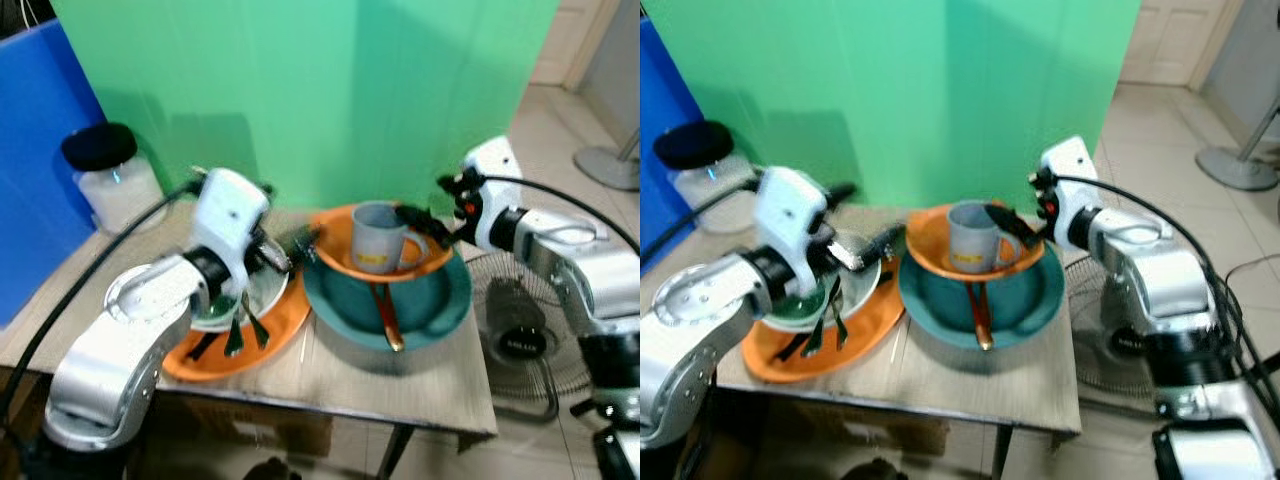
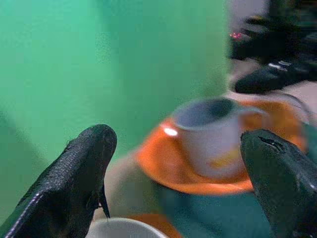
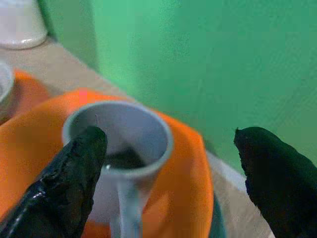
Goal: Setting the table
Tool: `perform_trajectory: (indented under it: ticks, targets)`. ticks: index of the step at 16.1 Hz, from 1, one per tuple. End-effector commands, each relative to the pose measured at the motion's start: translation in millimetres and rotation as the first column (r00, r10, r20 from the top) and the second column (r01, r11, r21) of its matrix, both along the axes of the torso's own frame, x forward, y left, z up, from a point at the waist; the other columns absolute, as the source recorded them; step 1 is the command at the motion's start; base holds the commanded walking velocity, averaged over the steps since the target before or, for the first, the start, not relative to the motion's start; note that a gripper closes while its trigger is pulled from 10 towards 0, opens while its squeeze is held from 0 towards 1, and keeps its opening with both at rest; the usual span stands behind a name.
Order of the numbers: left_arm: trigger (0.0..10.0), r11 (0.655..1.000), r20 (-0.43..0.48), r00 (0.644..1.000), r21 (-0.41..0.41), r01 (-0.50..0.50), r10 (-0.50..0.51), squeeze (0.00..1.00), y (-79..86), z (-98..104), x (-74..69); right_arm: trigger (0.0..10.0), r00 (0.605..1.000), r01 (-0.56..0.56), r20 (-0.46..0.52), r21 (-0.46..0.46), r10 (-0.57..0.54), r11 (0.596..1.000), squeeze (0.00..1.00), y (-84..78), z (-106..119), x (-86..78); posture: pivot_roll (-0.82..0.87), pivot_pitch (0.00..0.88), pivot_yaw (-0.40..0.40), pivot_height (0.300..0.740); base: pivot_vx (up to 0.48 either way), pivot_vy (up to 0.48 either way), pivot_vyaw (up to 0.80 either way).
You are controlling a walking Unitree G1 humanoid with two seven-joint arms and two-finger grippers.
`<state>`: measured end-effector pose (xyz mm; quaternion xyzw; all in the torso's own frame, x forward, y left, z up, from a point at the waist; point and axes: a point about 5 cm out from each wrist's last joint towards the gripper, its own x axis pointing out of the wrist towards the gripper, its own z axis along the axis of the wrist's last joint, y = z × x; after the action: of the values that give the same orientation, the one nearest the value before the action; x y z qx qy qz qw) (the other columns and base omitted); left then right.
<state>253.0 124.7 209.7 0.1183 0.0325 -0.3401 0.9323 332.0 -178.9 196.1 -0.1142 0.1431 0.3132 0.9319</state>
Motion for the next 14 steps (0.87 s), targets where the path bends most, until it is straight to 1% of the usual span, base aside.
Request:
perform_trajectory:
  ticks: [1,2,4,6,7,8,9,10,11,12,13,14]
  targets:
    - [10.0,0.995,-0.045,0.994,0.029,0.100,-0.099,0.00,-4.2,0,-3.9,10.0,0.996,-0.090,-0.018,-0.037,0.089,0.995,0.00,3.0,8,5.1,0.10,0.000,0.054,0.740,0.000,0.000,0.00]
    - [10.0,0.993,-0.052,0.992,0.031,0.114,-0.112,0.00,-4.3,0,-4.4,10.0,0.994,-0.103,-0.030,-0.042,0.102,0.994,0.00,2.7,8,5.9,0.10,0.000,0.054,0.740,0.000,0.000,0.00]
    - [10.0,0.984,-0.066,0.984,0.056,0.169,-0.165,0.00,-4.4,-1,-6.9,10.0,0.981,-0.177,-0.098,-0.096,0.168,0.979,0.00,2.0,2,7.8,0.10,0.000,0.047,0.740,0.000,0.000,0.00]
    - [10.0,0.979,-0.073,0.979,0.058,0.194,-0.190,0.00,-5.4,0,-8.6,10.0,0.975,-0.200,-0.121,-0.117,0.186,0.973,0.00,3.1,-3,10.8,0.10,0.000,0.047,0.740,0.000,0.000,0.00]
    - [10.0,0.976,-0.080,0.975,0.056,0.210,-0.205,0.00,-6.5,0,-10.0,7.3,0.973,-0.206,-0.136,-0.124,0.189,0.971,0.00,4.9,-6,12.8,0.10,0.000,0.048,0.740,0.000,0.000,0.00]
    - [10.0,0.976,-0.080,0.975,0.056,0.210,-0.205,0.00,-6.5,0,-10.0,7.3,0.973,-0.206,-0.136,-0.124,0.189,0.971,0.00,4.9,-6,12.8,0.10,0.000,0.048,0.740,0.000,0.000,0.00]
    - [10.0,0.971,-0.087,0.970,0.055,0.234,-0.229,0.00,-7.0,1,-11.7,4.2,0.968,-0.215,-0.161,-0.136,0.193,0.967,0.00,7.7,-11,18.7,0.10,0.000,0.046,0.740,0.000,0.000,0.00]
    - [10.0,0.970,-0.087,0.969,0.055,0.238,-0.233,0.00,-7.0,1,-11.9,4.2,0.967,-0.215,-0.165,-0.138,0.192,0.967,0.00,8.2,-11,19.9,0.10,0.000,0.046,0.740,0.000,0.000,0.00]
    - [10.0,0.968,-0.088,0.966,0.054,0.246,-0.241,0.00,-7.0,1,-12.5,1.2,0.963,-0.221,-0.189,-0.135,0.194,0.966,0.00,9.4,-15,22.5,0.10,0.000,0.046,0.740,0.000,0.000,0.00]
    - [10.0,0.967,-0.089,0.966,0.054,0.249,-0.244,0.00,-7.0,1,-12.8,1.2,0.960,-0.225,-0.199,-0.133,0.196,0.965,0.00,9.7,-17,23.3,0.10,0.000,0.046,0.740,0.000,0.000,0.00]
    - [10.0,0.965,-0.093,0.964,0.054,0.256,-0.250,0.00,-7.3,1,-13.4,0.0,0.953,-0.234,-0.226,-0.127,0.201,0.964,0.00,10.0,-21,24.0,0.10,0.000,0.044,0.740,0.000,0.000,0.00]
    - [10.0,0.964,-0.095,0.963,0.054,0.259,-0.254,0.00,-7.4,1,-13.8,0.0,0.950,-0.239,-0.235,-0.133,0.203,0.962,0.00,10.0,-22,24.0,0.10,0.000,0.044,0.740,0.000,0.000,0.00]
